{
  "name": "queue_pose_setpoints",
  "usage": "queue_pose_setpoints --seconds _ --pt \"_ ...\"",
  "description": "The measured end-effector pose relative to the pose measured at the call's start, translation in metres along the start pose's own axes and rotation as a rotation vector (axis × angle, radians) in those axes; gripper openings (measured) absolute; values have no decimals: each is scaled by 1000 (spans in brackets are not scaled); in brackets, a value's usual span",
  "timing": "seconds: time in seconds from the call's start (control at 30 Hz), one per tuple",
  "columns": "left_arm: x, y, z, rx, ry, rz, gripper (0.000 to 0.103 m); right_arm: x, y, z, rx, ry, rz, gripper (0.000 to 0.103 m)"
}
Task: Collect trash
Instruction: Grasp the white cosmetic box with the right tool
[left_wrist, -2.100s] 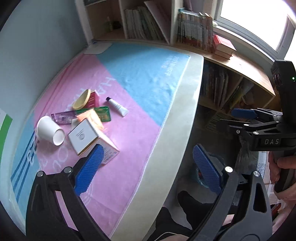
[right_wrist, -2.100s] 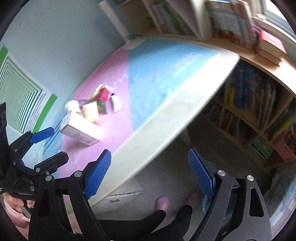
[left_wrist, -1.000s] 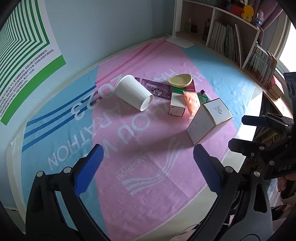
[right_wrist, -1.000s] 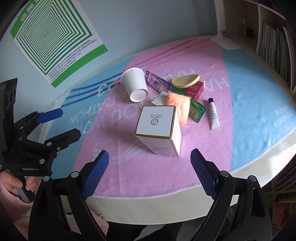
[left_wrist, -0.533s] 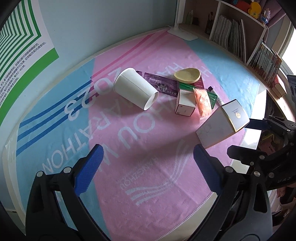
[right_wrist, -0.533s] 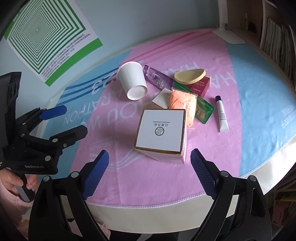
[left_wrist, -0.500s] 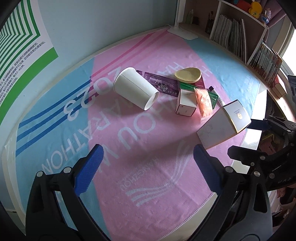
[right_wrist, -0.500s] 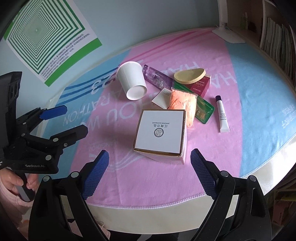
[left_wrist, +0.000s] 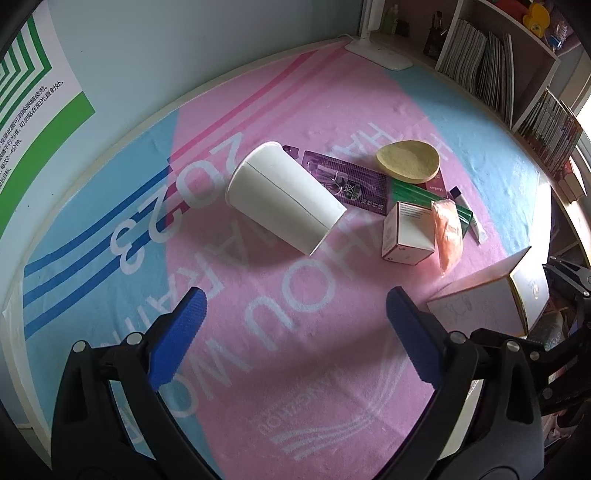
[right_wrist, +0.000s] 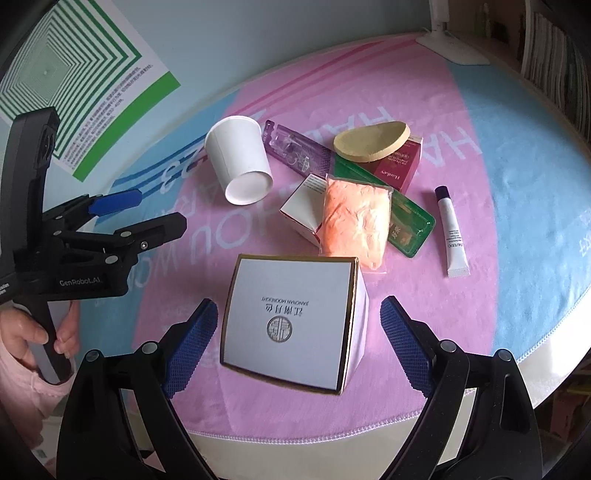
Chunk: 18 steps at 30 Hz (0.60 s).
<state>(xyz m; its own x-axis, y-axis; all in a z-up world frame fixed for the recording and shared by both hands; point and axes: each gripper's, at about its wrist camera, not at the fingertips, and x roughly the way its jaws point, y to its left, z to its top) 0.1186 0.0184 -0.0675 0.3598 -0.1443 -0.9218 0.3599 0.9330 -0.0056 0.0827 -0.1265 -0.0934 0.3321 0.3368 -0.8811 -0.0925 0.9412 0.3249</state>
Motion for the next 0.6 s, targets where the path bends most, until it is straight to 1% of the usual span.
queue_pose_setpoints --seconds 0.2,0.37,0.4,0.43,0.57,0.6 --pt "21 1 20 -8 19 -3 95 10 -5 6 -19 22 -11 88" --pt "36 1 32 -9 36 -12 95 13 -12 13 -7 21 -11 88" --pt "38 1 34 -7 38 -15 95 14 -13 14 -8 23 -13 86" --pt "40 0 36 -1 40 -17 95 14 -14 15 -12 27 -8 81" --pt "49 -1 44 23 51 -10 95 15 -15 22 -36 36 15 76" --pt "51 -1 46 24 53 -6 95 16 -16 24 -46 38 16 70"
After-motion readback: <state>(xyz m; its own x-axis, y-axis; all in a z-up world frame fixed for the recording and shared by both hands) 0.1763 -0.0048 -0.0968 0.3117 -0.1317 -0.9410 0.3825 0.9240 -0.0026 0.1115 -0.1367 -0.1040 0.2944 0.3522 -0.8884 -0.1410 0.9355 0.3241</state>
